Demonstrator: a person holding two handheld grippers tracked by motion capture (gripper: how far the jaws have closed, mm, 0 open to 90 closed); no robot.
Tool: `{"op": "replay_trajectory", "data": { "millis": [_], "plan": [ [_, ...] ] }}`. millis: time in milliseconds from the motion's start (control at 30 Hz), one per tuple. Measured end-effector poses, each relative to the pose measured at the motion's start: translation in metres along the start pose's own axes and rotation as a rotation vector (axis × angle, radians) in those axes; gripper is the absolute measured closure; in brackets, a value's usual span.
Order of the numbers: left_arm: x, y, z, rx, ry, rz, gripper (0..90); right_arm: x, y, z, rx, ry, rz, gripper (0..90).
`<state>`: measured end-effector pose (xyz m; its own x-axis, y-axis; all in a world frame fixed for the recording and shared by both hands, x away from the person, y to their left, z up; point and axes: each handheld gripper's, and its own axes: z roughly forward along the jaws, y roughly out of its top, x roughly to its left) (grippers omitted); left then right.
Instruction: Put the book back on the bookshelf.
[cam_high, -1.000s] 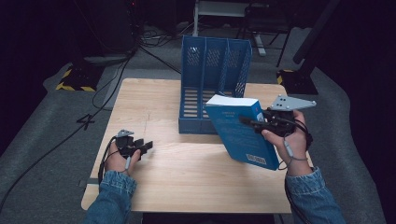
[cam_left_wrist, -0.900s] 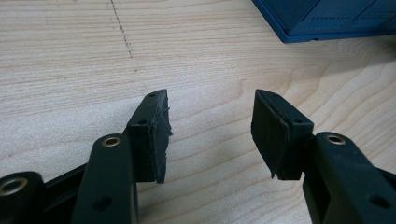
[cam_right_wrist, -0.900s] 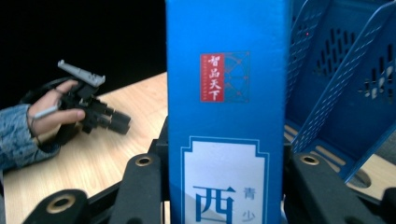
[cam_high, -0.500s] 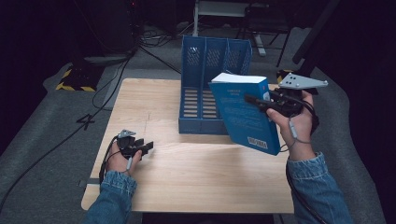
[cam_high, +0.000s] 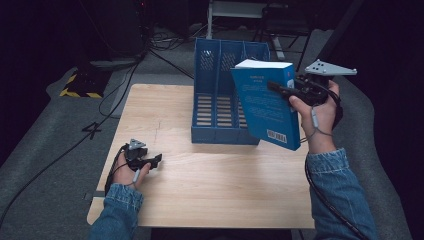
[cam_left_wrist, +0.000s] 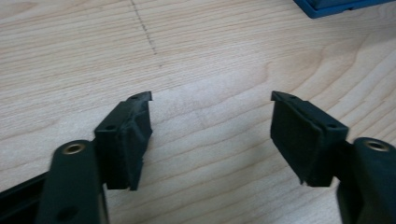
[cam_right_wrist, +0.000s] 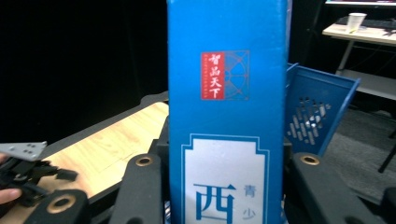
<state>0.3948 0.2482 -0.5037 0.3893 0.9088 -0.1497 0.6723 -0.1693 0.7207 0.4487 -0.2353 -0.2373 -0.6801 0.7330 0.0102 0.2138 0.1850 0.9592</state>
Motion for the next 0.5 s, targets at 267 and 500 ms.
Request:
{"op": "replay_trajectory", "data": {
  "millis": [267,500],
  "plan": [
    [0.000,0.001,0.002,0.025,0.001,0.024,12.2,-0.013,0.008,0.002,-0.020,-0.028,0.023,61.6],
    [-0.012,0.004,0.010,0.095,0.052,0.126,0.3,-0.026,0.016,0.005,-0.047,-0.055,0.052,61.6]
  ]
}}
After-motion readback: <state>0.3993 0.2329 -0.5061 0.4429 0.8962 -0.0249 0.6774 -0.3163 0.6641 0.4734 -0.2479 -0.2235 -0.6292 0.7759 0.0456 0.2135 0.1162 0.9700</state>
